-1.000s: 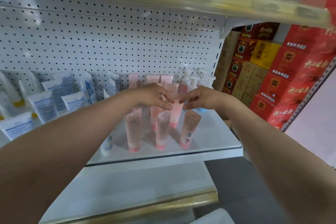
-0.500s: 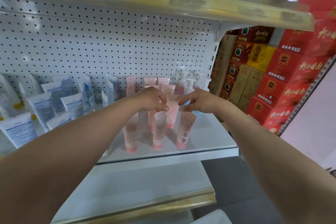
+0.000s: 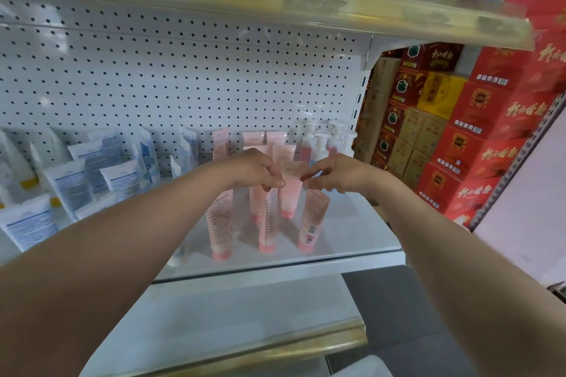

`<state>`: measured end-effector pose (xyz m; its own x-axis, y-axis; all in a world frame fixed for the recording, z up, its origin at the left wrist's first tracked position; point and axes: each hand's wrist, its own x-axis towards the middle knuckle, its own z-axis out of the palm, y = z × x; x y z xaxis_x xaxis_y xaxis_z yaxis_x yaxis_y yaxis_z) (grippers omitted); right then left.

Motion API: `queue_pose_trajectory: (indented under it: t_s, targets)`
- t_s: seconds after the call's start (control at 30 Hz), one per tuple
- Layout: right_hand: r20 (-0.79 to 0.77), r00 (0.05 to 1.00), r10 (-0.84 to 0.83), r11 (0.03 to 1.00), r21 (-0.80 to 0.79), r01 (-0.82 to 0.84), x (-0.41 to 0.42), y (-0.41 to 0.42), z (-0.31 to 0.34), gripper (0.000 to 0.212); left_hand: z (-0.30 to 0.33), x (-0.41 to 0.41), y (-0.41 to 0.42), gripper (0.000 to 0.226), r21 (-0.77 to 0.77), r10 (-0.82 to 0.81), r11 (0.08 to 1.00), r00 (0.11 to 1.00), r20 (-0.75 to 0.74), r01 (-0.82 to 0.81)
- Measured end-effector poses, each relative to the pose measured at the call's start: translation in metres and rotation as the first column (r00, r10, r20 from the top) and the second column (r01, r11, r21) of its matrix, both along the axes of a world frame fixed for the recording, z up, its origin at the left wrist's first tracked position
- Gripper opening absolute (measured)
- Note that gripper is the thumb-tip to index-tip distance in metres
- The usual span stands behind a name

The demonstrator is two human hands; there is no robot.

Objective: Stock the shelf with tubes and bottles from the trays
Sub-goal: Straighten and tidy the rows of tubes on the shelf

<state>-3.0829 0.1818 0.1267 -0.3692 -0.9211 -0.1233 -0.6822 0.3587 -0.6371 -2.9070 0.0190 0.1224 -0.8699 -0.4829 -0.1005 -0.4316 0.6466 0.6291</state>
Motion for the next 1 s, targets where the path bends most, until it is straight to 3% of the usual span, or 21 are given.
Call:
queue_pose_trajectory:
  t_s: [0.13, 0.3, 0.53, 0.7, 1.0]
  targets:
    - [0.049, 0.996, 0.074, 0.991, 0.108, -0.079, -0.004, 0.010, 0.009, 0.039, 0.009, 0.003, -0.004, 0.045, -0.003, -0.064, 0.998, 0.990, 0.126, 0.065]
    - [0.061, 0.989, 0.135, 0.970, 0.198, -0.144, -0.009, 0.014, 0.015, 0.055, 0.017, 0.004, -0.001, 0.050, 0.036, -0.143, 0.990, 0.963, 0.227, 0.139]
    - [0.053, 0.986, 0.161, 0.953, 0.251, -0.169, -0.011, 0.016, 0.017, 0.060, 0.019, 0.006, -0.006, 0.066, 0.043, -0.140, 0.990, 0.948, 0.285, 0.134]
    - [0.060, 0.985, 0.161, 0.948, 0.268, -0.171, -0.014, 0.016, 0.016, 0.059, 0.020, 0.004, -0.008, 0.060, 0.003, -0.125, 0.992, 0.944, 0.305, 0.130]
    - [0.076, 0.983, 0.169, 0.946, 0.269, -0.184, -0.017, 0.016, 0.013, 0.060, 0.017, 0.004, -0.008, 0.068, -0.014, -0.108, 0.993, 0.943, 0.316, 0.118]
